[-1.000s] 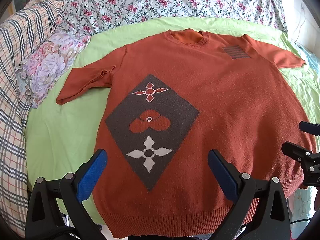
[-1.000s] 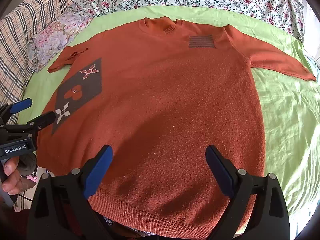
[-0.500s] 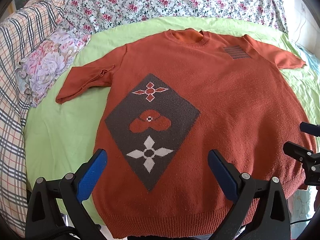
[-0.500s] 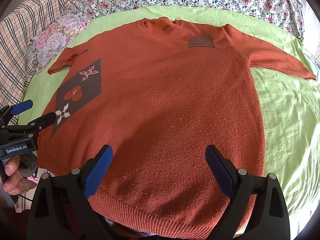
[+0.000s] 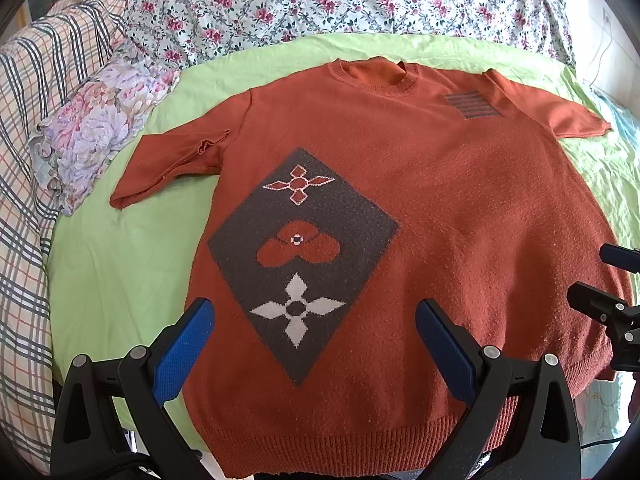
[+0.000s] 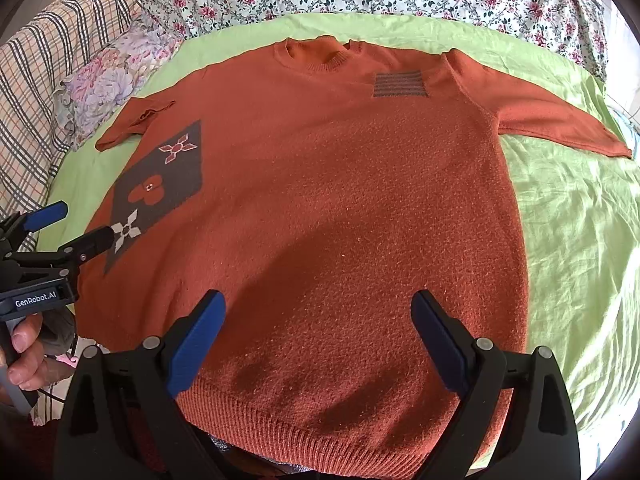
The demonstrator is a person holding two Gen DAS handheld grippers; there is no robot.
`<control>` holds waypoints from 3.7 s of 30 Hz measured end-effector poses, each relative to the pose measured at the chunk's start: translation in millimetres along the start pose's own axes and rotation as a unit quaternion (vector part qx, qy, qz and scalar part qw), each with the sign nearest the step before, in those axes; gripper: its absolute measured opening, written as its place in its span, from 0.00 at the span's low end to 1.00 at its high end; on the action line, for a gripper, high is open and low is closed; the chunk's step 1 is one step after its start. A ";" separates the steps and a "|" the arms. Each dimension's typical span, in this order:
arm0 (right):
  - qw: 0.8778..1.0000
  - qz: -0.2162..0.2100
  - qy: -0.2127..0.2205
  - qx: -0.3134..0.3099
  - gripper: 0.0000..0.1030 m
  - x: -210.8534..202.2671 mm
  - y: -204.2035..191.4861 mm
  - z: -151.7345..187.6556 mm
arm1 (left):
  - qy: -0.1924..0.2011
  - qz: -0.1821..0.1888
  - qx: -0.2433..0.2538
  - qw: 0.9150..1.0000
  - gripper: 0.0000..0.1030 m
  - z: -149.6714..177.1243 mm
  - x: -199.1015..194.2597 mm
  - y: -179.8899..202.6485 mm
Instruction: Fold small clothes
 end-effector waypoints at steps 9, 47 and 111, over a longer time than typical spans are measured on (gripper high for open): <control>1.000 0.001 0.004 -0.001 0.91 -1.7 0.2 -0.9 | 0.010 -0.006 0.002 1.000 0.98 -1.4 0.1 0.5; 0.998 -0.016 0.006 0.059 0.91 7.8 42.5 -17.4 | 0.008 0.005 0.002 1.000 0.98 -35.8 31.9 7.0; 0.947 -0.265 -0.018 0.184 0.08 127.4 6.2 -228.7 | -0.017 0.040 -0.063 0.997 0.98 -94.1 106.5 -48.8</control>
Point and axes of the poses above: each gripper's, at about its wrist camera, not at the fingertips, and x roughly the way its jaws point, y to its right, z to its underside, the point moved 5 cm from there along x, roughly the way its jaws point, and after that the axes turned 7 degrees about x, right-handed, at the moved point
